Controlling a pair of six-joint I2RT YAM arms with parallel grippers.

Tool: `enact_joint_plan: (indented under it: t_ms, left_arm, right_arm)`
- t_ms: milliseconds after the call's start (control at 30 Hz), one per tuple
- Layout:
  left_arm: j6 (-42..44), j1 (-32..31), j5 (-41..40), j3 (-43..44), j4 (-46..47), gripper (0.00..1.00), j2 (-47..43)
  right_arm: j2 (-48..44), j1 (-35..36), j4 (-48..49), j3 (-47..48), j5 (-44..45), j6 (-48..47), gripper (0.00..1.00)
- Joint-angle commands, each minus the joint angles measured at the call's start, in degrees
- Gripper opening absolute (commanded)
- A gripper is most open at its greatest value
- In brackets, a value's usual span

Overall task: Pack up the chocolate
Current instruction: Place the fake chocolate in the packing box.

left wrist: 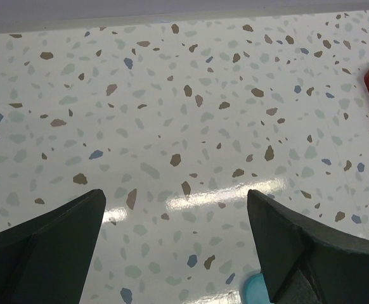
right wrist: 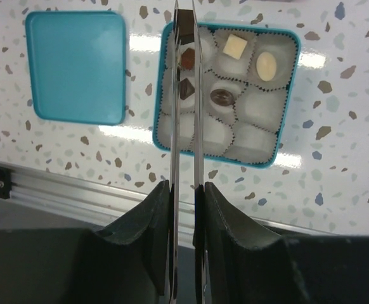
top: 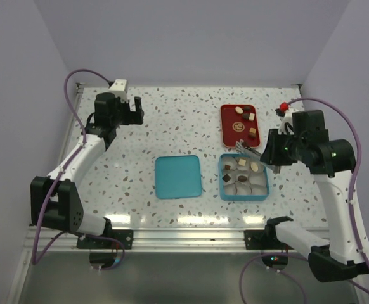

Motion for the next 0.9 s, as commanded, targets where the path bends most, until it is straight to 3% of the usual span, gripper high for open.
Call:
enact_joint_plan:
  t_ms: [0, 267, 867]
  left_arm:
    - [-0.85, -0.83, -0.3, 2.31, 0.5, 1.0, -0.13]
    - [-0.76, -1.35, -1.01, 2.49, -0.12, 1.0, -1.27]
    - [-0.85, -2.23, -0.66, 2.4, -0.21, 1.0, -1.53]
  right_arm:
    - [-0.49, 1.58, -11.04, 0.55, -4.76, 1.78, 0.16]
    - [-2.07, 4.74, -14.39, -2.08, -11.09, 4.33, 0.15]
    - [-10.06, 5.27, -14.39, -10.7, -7.32, 9.86, 0.16]
